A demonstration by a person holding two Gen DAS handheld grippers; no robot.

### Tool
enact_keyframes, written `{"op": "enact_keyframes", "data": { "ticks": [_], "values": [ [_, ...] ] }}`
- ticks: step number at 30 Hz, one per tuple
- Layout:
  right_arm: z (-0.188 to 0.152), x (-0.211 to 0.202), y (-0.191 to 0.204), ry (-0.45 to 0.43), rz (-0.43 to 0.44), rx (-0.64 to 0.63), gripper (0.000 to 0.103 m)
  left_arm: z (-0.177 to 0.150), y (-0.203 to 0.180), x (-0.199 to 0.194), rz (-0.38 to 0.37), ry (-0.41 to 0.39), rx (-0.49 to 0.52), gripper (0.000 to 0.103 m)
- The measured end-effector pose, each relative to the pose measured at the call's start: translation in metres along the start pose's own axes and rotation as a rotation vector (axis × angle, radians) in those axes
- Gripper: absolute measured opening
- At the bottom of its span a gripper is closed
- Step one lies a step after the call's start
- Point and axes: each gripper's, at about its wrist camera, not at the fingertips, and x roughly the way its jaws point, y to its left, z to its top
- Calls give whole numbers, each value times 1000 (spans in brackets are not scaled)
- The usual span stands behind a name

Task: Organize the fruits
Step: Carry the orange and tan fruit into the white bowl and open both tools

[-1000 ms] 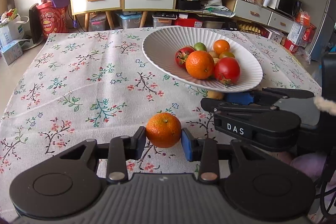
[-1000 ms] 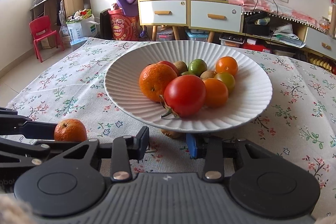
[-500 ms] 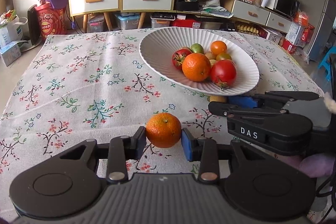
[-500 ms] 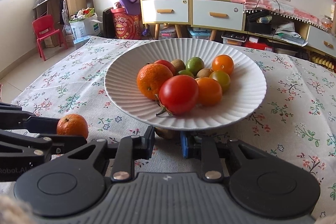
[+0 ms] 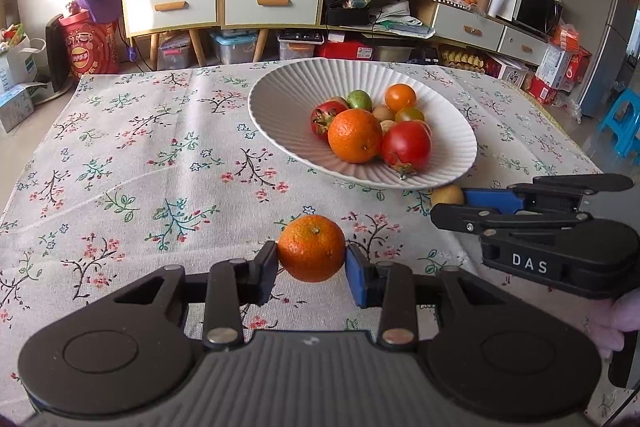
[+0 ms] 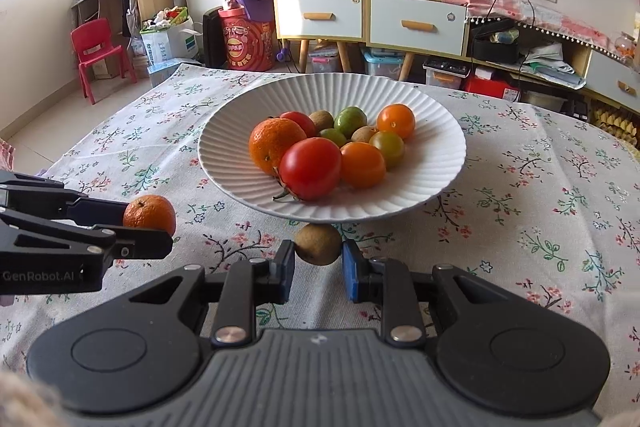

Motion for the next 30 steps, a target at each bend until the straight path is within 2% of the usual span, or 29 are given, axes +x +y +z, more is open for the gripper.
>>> {"op": "enact_keyframes", "data": {
  "ticks": [16, 30],
  "values": [
    [11, -26, -20, -40, -3, -30, 23, 22, -13, -5, -48, -46, -19, 34],
    [47, 2, -42, -80, 12, 9, 23, 69, -8, 22, -28, -97, -30, 34]
  ]
}}
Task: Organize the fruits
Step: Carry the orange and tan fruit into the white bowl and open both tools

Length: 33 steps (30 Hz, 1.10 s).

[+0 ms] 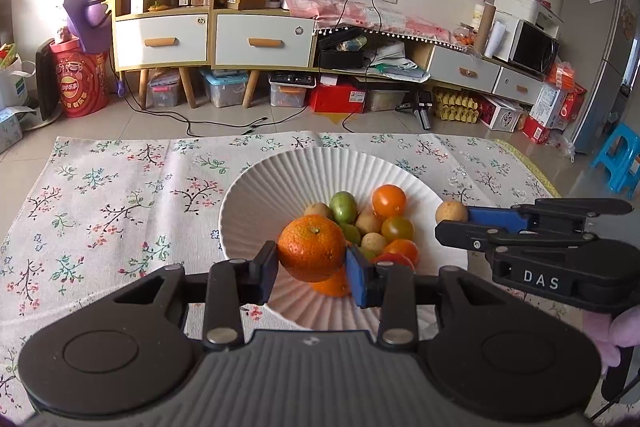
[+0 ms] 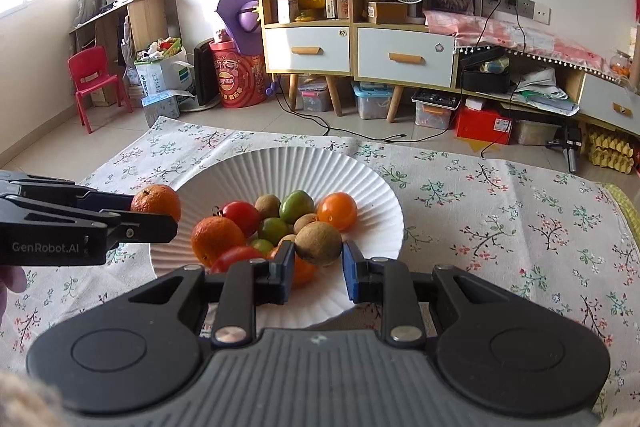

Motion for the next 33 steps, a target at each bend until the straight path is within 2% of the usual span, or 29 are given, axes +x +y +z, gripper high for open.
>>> {"op": "enact_keyframes", "data": {
  "ticks": [9, 15, 19, 26, 33],
  "values": [
    [26, 32, -5, -3, 3, -7, 23, 22, 9, 35, -1, 18, -5, 34],
    [37, 52, -5, 24, 5, -21, 23, 32, 15, 60, -43, 43, -61, 34],
    [41, 61, -8, 47, 12, -16, 23, 36, 11, 72, -63, 52, -52, 34],
    [41, 73, -17, 97, 18, 8, 23, 37, 9, 87, -68, 84, -35, 34],
    [42, 78, -25, 112, 29, 47, 24, 40, 8, 87, -82, 73, -28, 35]
  ]
}}
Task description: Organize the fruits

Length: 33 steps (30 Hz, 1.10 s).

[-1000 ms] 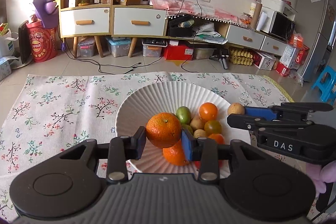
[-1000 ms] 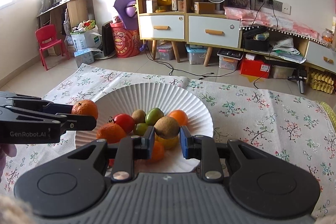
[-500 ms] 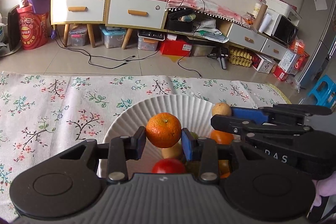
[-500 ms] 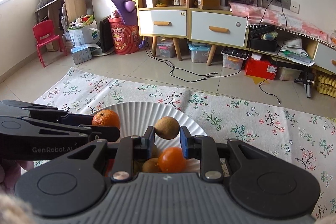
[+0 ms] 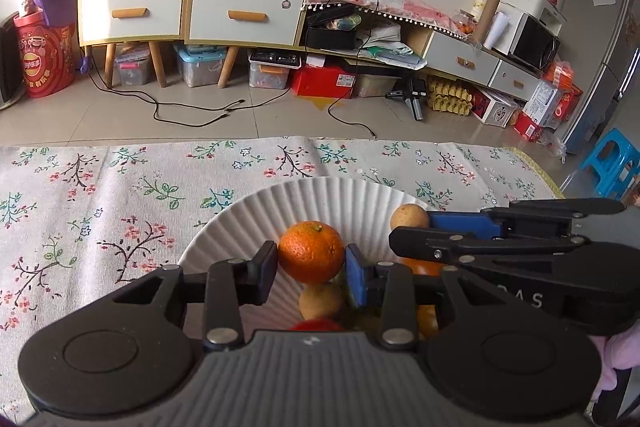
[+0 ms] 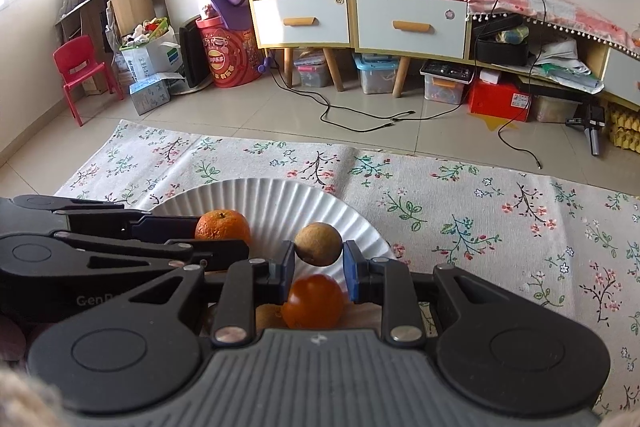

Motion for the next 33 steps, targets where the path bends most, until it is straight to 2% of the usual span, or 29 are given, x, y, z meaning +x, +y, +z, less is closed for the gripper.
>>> {"op": "enact_keyframes", "data": {
  "ticks": [5, 12, 19, 23, 27, 33],
  "values": [
    [1, -3, -1, -11, 16, 14, 26, 1, -1, -4, 1, -9, 9, 37],
    [3, -12, -3, -28, 8, 26, 29, -3, -7, -13, 16, -17, 38, 45],
    [-2, -29, -1, -37, 2, 12, 39, -11, -12, -32, 35, -32, 46, 58],
    [-6, -40, -1, -47, -2, 4, 46, -16, -14, -43, 58, -30, 54, 60],
    [-11, -49, -2, -56, -7, 11, 50, -22, -14, -54, 74, -37, 49, 72],
    [-22, -61, -2, -54, -19, 9, 59, -37, -16, -71, 93, -33, 44, 81]
  ]
}}
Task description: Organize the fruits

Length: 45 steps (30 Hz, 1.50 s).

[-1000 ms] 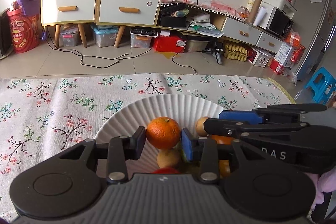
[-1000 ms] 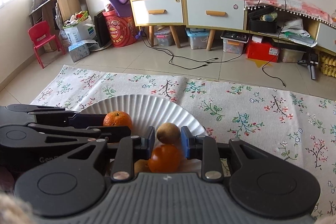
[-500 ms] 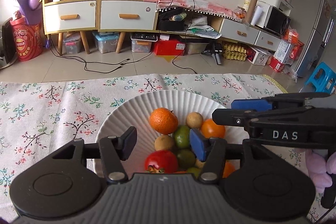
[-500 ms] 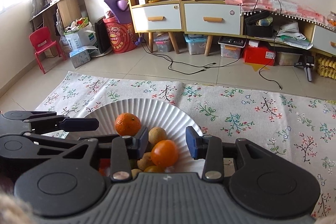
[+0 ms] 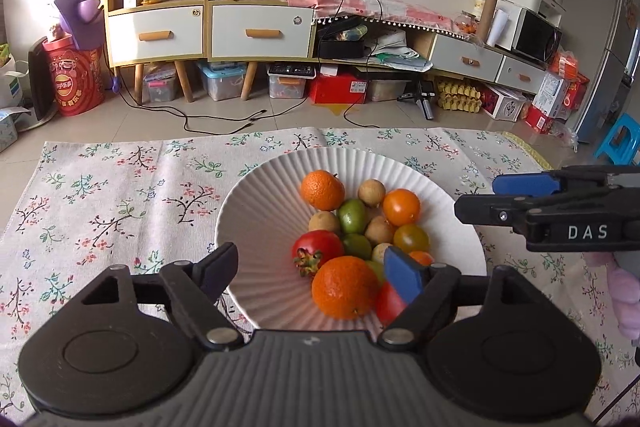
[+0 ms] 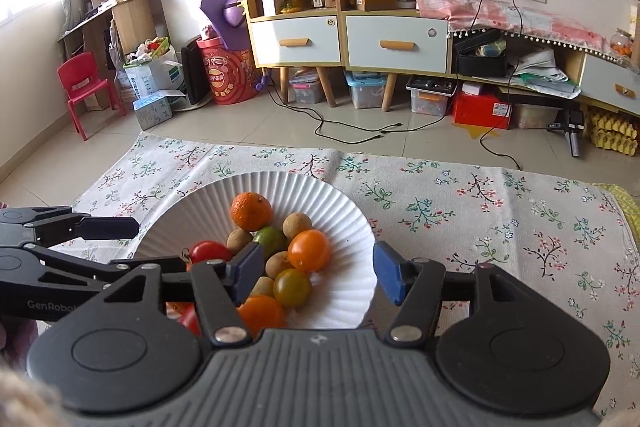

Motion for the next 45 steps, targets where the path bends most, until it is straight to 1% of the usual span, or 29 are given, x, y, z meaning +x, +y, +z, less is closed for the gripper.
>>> {"op": "enact_keyframes", "data": {
  "ticks": [3, 7, 12, 14, 16, 22, 26, 31, 34, 39, 45],
  "values": [
    [-9, -9, 0, 5, -8, -6, 66, -8, 0, -9, 9, 7, -9, 83],
    [-23, -19, 1, 20, -22, -28, 72, -19, -1, -21, 30, 10, -23, 90],
    [-39, -32, 1, 44, -54, -25, 76, -33, -5, -35, 58, 31, -45, 94],
    [-45, -37, 2, 53, -77, -11, 80, -38, -7, -39, 76, 49, -59, 95],
    [-49, -42, 4, 60, -106, -7, 82, -43, -11, -44, 98, 71, -73, 99],
    [-63, -55, 22, 68, -170, -46, 91, -56, -30, -58, 191, 92, -43, 99],
    [-71, -66, 31, 67, -195, -49, 99, -64, -41, -69, 230, 95, -39, 99],
    [-77, -66, 37, 82, -216, -52, 101, -69, -48, -70, 239, 115, -62, 99],
    [-79, -62, 37, 97, -231, -31, 102, -70, -51, -67, 234, 133, -81, 99],
    [-81, -58, 35, 107, -245, 10, 102, -72, -52, -67, 263, 125, -87, 99],
    [-84, -54, 38, 127, -242, 7, 102, -72, -51, -66, 276, 127, -97, 99]
  ]
}}
